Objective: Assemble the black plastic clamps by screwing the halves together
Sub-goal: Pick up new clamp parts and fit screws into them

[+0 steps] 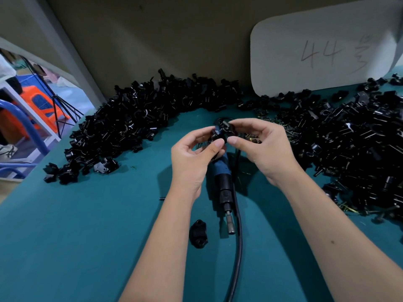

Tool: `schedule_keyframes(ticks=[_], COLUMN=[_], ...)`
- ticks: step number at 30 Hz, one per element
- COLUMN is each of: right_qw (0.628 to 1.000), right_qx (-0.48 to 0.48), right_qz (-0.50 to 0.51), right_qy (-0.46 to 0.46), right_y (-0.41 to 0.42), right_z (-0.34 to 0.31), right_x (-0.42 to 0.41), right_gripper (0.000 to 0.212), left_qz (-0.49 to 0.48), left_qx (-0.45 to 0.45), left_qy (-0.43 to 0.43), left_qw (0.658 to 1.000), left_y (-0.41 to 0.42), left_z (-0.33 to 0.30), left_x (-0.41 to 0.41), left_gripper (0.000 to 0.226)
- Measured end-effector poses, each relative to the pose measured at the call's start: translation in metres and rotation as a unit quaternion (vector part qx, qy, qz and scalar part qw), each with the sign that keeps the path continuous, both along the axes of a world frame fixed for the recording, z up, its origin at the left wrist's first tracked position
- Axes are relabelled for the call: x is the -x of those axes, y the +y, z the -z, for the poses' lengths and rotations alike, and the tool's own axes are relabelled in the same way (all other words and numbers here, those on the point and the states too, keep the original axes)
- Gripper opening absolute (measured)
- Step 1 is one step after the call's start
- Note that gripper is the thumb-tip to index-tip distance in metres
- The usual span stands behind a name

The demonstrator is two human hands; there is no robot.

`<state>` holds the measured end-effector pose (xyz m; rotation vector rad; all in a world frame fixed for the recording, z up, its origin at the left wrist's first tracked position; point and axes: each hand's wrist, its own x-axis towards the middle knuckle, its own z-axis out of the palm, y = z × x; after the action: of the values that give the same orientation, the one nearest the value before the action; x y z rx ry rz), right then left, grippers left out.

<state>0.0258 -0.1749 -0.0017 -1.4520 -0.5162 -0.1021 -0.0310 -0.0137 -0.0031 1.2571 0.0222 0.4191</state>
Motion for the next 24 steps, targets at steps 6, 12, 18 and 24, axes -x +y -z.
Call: schedule_keyframes(ticks=[6, 12, 18, 24], right_qw=[0.999, 0.998, 0.998, 0.997], right_qx=[0.034, 0.055, 0.055, 0.056], right_qz=[-0.039, -0.024, -0.03, -0.044], right_qy=[-0.004, -0.029, -0.015, 0.019], right_y=[-0.004, -0.005, -0.006, -0.008], right_z=[-0.005, -0.004, -0.008, -0.013], right_x=[0.001, 0.0, 0.002, 0.006], right_gripper=[0.031, 0.032, 0.032, 0.031], left_qz=[0.035, 0.022, 0.022, 0.036], left_qx=[0.012, 0.015, 0.045, 0.065], left_qy=[-0.011, -0.004, 0.003, 0.006], left_qw=[0.999, 1.0, 0.999, 0.997], left_y=[-0.003, -0.006, -0.008, -0.008], left_z=[-0.001, -0.001, -0.005, -0.004], left_x=[0.003, 0.003, 0.005, 0.005], left_gripper=[0.027, 0.022, 0.032, 0.024])
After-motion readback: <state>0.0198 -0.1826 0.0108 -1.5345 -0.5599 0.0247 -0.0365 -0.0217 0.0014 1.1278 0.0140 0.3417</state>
